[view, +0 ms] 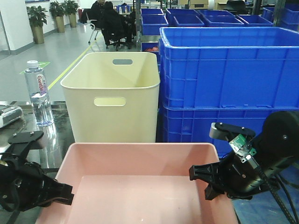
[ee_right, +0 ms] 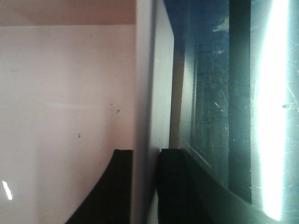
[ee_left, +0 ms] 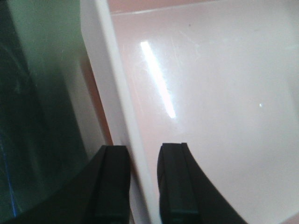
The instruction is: Grab pink bin and stack on right shelf
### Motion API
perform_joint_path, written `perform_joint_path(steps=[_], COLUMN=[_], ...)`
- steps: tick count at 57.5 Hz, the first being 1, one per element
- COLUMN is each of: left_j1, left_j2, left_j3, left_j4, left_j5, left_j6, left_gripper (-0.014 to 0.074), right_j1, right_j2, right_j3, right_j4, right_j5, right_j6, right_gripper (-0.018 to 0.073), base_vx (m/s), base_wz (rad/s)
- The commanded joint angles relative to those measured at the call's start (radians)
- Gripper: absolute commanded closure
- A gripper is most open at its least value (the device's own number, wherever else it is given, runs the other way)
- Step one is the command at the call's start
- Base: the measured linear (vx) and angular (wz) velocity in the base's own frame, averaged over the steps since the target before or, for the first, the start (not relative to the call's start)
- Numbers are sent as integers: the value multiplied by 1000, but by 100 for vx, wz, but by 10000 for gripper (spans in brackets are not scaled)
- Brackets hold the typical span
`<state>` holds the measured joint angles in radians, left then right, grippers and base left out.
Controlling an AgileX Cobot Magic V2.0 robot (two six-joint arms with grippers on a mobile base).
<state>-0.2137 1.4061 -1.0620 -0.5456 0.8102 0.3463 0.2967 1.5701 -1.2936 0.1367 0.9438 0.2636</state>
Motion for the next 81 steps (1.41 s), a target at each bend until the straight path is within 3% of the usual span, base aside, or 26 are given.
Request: perform_joint_path(steps=[1, 13, 20, 28, 36, 46, 53, 58, 63, 66, 71, 81], left_j1=[-8, -8, -8, -8, -7, -7, -7, -7, -7, -7, -7, -7], left_j2=[-18, -19, -19, -52, -162, -342, -471, -571, -704, -769, -855, -952], left_j3=[-28, -31, -31, -34, -35, -35, -27, 30, 138, 203, 299, 391], left_j4=[-69, -98, -142, -213, -212, -111, -39, -28, -28, -28, -36, -35], left_j5=[8, 19, 29, 19, -35, -163, -163, -193, -326, -430, -564, -577], left_j6=[9, 10, 18, 98, 160, 150, 141, 153, 152, 150, 148, 148], left_gripper=[333, 127, 62, 71, 120, 231, 365, 486, 608, 607, 607, 605], right_j1=[1, 1, 1, 1, 1, 1, 1, 1, 1, 1, 1, 1], right_j2=[-29, -24, -25, -78, -217, -375, -496, -641, -789, -857, -945, -1007], right_j3=[-38, -38, -40, -40, -39, -31, 56, 216, 386, 460, 539, 581], right_j4=[48, 3, -4, -28, -94, -175, -210, -219, -238, -240, -231, -228], right_j5=[-90, -95, -76, -101, -220, -225, -229, -358, -545, -649, -703, -660], right_j6=[-20, -21, -43, -63, -36, -38, -52, -52, -51, -51, -50, -48], right_gripper=[280, 99, 75, 95, 153, 262, 392, 505, 575, 573, 572, 571], base_vx=[0, 0, 0, 0, 0, 0, 0, 0, 0, 0, 0, 0], base_wz=[0, 0, 0, 0, 0, 0, 0, 0, 0, 0, 0, 0])
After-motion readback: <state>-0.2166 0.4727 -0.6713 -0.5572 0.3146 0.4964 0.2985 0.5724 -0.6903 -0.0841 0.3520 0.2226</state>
